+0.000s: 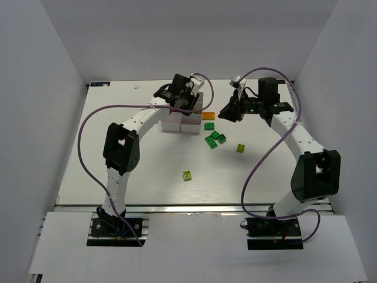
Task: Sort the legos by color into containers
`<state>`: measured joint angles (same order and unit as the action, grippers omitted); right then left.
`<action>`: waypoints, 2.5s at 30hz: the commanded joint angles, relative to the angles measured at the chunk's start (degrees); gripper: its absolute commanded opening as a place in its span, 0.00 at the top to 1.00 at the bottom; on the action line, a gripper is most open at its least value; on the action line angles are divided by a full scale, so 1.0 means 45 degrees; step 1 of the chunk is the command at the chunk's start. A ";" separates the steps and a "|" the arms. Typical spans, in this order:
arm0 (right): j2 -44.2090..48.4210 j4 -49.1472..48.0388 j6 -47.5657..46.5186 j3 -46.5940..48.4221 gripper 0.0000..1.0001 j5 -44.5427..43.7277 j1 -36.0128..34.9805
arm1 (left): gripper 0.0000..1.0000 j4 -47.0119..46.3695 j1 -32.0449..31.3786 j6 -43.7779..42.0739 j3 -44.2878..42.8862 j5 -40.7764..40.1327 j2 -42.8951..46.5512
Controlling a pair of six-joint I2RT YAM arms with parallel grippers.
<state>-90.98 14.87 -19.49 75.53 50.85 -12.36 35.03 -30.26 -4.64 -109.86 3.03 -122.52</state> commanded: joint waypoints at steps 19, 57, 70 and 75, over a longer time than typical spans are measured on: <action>0.0550 -0.0512 0.0287 -0.0065 0.63 0.0360 0.0188 | 0.87 -0.2647 -0.0717 -0.5137 0.0293 -0.0770 -0.0078; 0.0123 0.4620 -0.6682 0.0325 0.39 -0.1609 0.0481 | 0.64 -0.3778 -0.0717 0.0146 0.2769 -0.1608 0.4153; -0.0915 0.7088 -1.0162 -0.0786 0.17 -0.5028 0.0481 | 0.08 -0.6455 -0.0171 0.6010 1.0368 -0.2490 1.0444; -0.1266 0.6169 -1.0026 -0.1276 0.11 -0.5304 0.0481 | 0.06 -0.5617 0.0492 0.7610 1.1618 -0.2177 1.1132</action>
<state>-95.90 44.99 -62.46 70.17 28.73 -10.50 8.95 -29.67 22.00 -59.75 -6.87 -74.96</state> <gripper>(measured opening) 0.886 0.932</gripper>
